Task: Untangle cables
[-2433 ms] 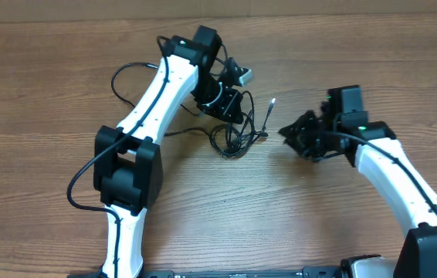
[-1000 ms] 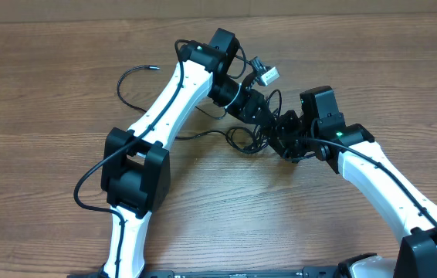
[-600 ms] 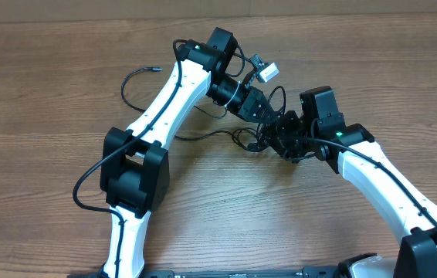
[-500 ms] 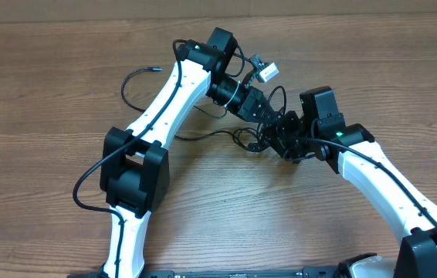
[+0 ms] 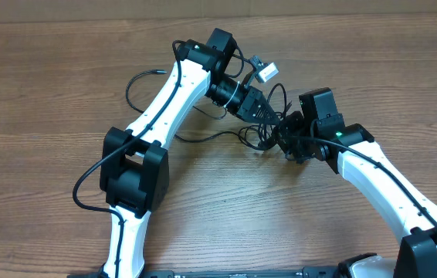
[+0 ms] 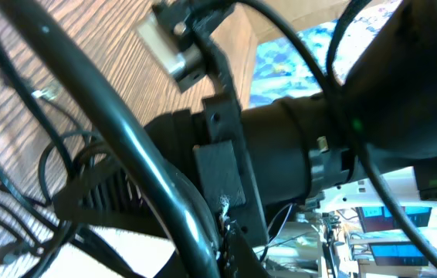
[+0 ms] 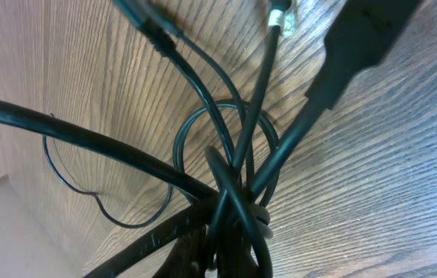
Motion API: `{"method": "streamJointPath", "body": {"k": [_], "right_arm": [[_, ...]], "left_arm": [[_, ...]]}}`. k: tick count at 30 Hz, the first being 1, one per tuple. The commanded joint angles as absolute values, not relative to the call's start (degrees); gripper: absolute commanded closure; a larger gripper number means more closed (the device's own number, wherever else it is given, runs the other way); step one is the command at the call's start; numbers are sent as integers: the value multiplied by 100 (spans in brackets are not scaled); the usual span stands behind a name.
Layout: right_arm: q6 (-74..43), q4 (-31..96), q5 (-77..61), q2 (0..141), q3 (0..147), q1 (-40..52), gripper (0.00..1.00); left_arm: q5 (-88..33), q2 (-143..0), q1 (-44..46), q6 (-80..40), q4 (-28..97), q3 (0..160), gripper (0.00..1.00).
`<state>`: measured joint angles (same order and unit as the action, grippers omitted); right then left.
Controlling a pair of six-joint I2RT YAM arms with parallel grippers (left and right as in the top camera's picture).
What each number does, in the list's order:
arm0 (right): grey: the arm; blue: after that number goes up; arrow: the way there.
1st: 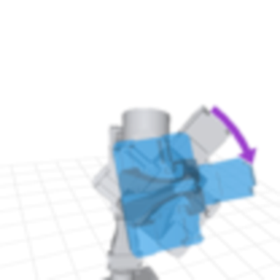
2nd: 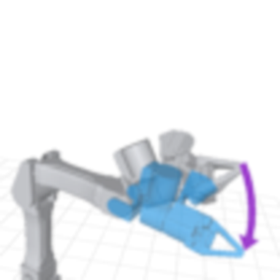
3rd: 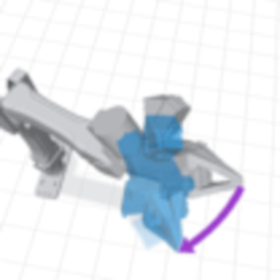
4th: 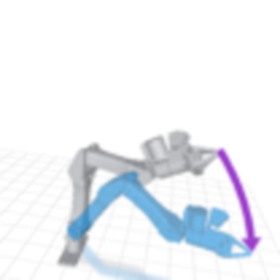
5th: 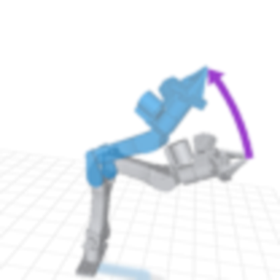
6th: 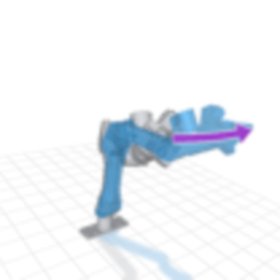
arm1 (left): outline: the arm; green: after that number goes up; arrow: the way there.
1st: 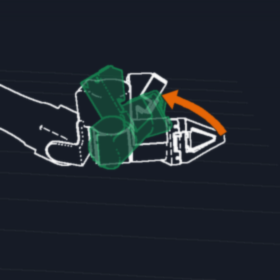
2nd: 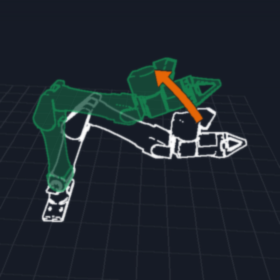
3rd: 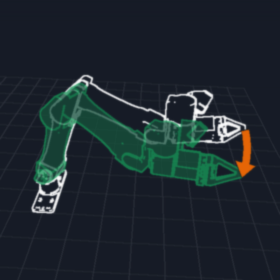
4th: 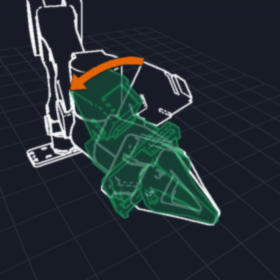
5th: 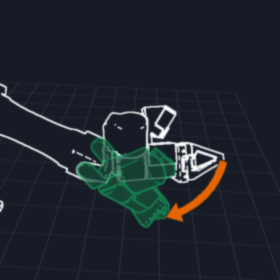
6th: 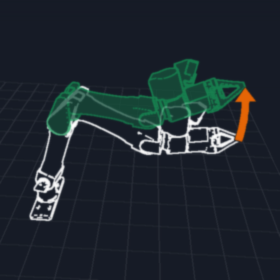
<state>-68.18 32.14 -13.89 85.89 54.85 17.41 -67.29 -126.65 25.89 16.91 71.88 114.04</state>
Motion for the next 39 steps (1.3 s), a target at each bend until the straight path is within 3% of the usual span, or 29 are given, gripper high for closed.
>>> {"method": "streamJointPath", "body": {"k": [1,8,11,19,32,37,39], "right_arm": [[-6904,3183,-1160,8617,5570,1778,96],[-6904,3181,-1160,8617,5572,1660,96],[-6904,3181,-1175,8617,5570,1463,96],[-6844,3159,-1568,8617,5572,788,96],[-4762,3715,-1955,8617,5570,873,93],[-4130,3721,-1981,8617,5570,873,92],[-3972,3726,-1984,8617,5570,873,84]], "left_arm": [[-6106,-12621,2617,1822,7360,11528,96],[-2932,-12621,2617,1345,7828,11522,96],[-2178,-12621,2615,1192,7931,11522,96],[-2147,-12621,2617,1153,7946,11522,96],[-2491,-12626,2637,1155,7806,11498,95],[-2495,-12626,2648,1155,7771,11467,80],[-2493,-12626,2670,1160,7762,11439,77]]}}
